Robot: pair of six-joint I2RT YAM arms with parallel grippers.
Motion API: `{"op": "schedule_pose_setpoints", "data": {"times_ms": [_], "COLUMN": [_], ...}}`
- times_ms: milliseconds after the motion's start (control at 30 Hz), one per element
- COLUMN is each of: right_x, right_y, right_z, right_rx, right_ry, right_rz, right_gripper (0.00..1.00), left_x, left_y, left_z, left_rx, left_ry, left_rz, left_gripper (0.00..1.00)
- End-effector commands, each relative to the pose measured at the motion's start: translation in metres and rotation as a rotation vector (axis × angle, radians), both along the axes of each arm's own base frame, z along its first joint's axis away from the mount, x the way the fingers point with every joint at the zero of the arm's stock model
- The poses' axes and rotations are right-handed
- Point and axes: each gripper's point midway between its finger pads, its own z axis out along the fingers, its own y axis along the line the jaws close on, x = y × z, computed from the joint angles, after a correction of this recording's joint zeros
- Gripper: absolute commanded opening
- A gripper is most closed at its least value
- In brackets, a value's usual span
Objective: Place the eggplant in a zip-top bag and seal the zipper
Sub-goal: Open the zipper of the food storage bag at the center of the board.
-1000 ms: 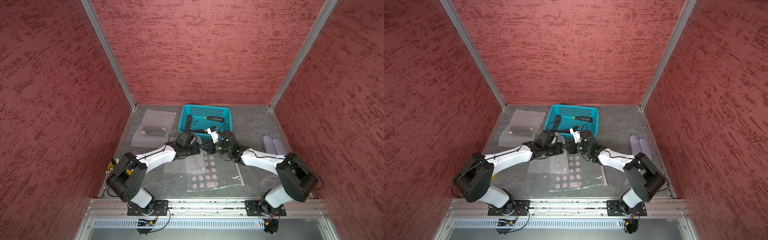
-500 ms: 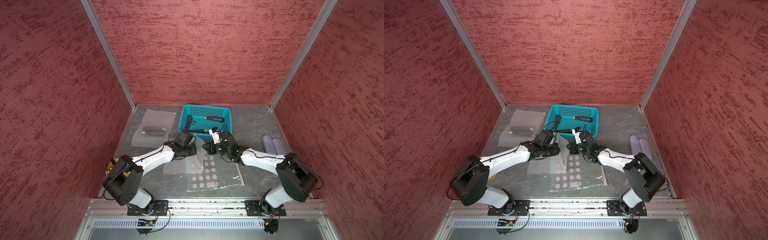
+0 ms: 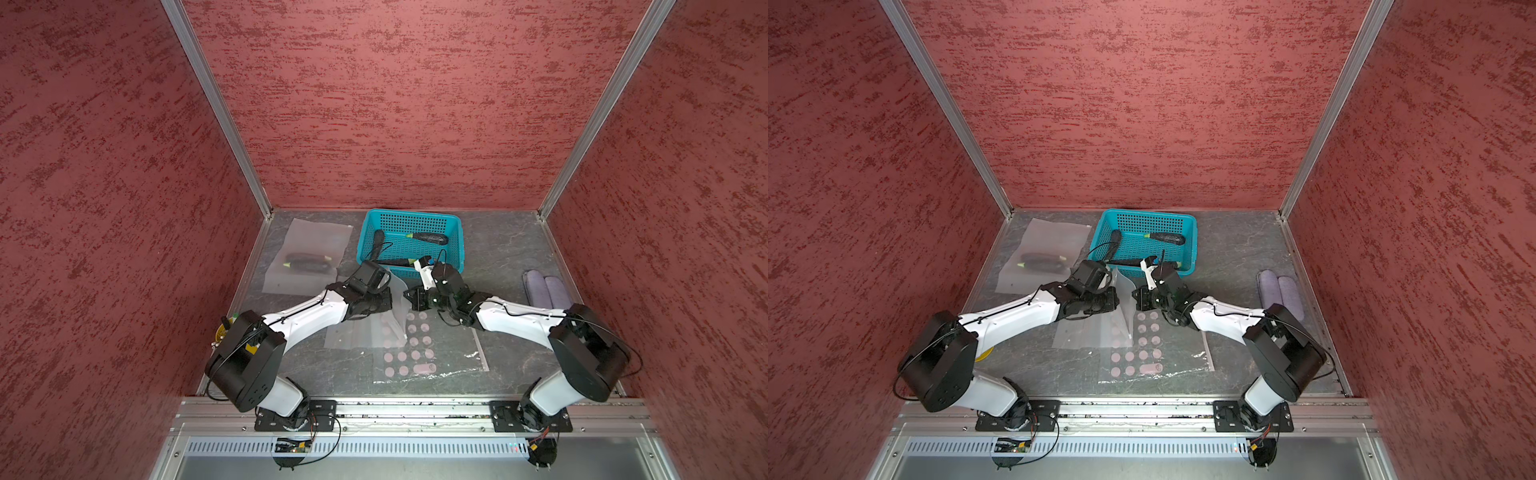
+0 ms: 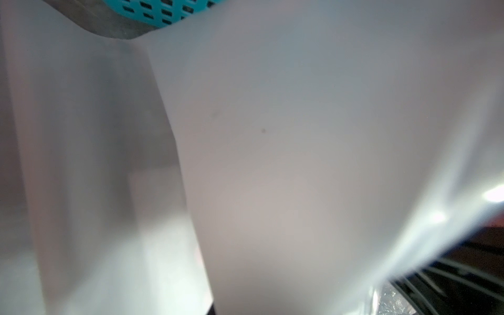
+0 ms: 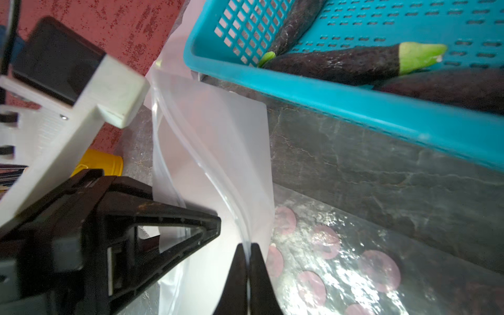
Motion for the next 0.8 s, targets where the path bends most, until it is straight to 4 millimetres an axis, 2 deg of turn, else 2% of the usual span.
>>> {"op": "schedule_pose_setpoints", "data": {"times_ms": [0, 133, 333, 533, 767], "right_x": [0.004, 0.001, 0.001, 0.008, 0.022], "right_y": [0.007, 0.014, 0.011, 0.011, 0.003], "right_z": [0.007, 0.001, -0.011, -0.017, 0.003], "right_rx": [-0.022, -0.017, -0.03, -0.058, -0.117], "right_ry": [-0.049, -0.034, -0.009, -0.002, -0.064], "right_rz": [0.006, 0.03, 0.017, -0.005, -0.053], "right_gripper": [0.0, 0.0, 0.0, 0.0, 0.0], "left_x": [0.004, 0.005, 0.004, 0.004, 0.004], "left_y": [0.0, 0.004, 0.016, 0.035, 0.044], "left_z": [0.014, 0.016, 0.024, 0.041, 0.057], "left_rx": [-0.026, -0.01, 0.054, 0.155, 0.221], "left_ry": [-0.025, -0.032, -0.067, -0.104, -0.113], "left_rz": [-0.009, -0.011, -0.017, -0.014, -0.038], "left_gripper": [0.02, 0.0, 0.0, 0.0, 0.0]}}
